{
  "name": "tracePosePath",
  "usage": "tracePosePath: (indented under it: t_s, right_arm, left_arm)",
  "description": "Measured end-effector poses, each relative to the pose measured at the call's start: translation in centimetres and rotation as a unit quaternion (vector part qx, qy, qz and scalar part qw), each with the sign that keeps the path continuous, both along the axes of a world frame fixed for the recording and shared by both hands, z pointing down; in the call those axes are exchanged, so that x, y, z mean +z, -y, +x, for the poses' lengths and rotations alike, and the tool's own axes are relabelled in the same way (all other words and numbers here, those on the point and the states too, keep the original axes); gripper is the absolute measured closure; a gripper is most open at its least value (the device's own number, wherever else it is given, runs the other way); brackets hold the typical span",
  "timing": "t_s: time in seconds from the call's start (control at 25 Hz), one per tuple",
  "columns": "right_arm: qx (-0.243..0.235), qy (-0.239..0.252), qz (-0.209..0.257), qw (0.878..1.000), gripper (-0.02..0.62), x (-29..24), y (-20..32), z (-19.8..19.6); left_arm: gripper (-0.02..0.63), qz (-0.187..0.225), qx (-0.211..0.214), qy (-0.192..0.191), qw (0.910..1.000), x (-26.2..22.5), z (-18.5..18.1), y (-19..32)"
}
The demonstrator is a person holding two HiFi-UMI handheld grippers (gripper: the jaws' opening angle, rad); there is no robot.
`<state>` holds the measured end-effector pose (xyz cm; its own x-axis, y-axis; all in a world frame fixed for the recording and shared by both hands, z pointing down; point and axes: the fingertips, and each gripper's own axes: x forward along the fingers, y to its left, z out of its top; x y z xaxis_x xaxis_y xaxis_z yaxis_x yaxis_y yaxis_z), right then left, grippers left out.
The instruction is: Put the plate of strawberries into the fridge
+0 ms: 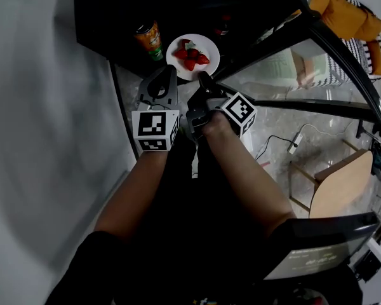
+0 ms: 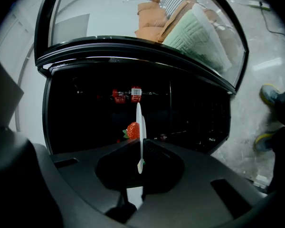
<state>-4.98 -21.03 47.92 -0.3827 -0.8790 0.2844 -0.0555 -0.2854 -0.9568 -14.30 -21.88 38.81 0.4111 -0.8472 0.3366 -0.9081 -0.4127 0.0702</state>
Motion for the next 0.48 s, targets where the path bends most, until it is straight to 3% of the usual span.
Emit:
tracePosePath:
  t_s: [0.48]
  right_arm:
    - [-0.019, 0.011, -0.008, 1.000, 0.574, 3.4, 3.5, 1.0]
  left_arm:
    - [0.600, -0.012, -0.028, -0.005, 0.9995, 2.8, 1.0, 2.4]
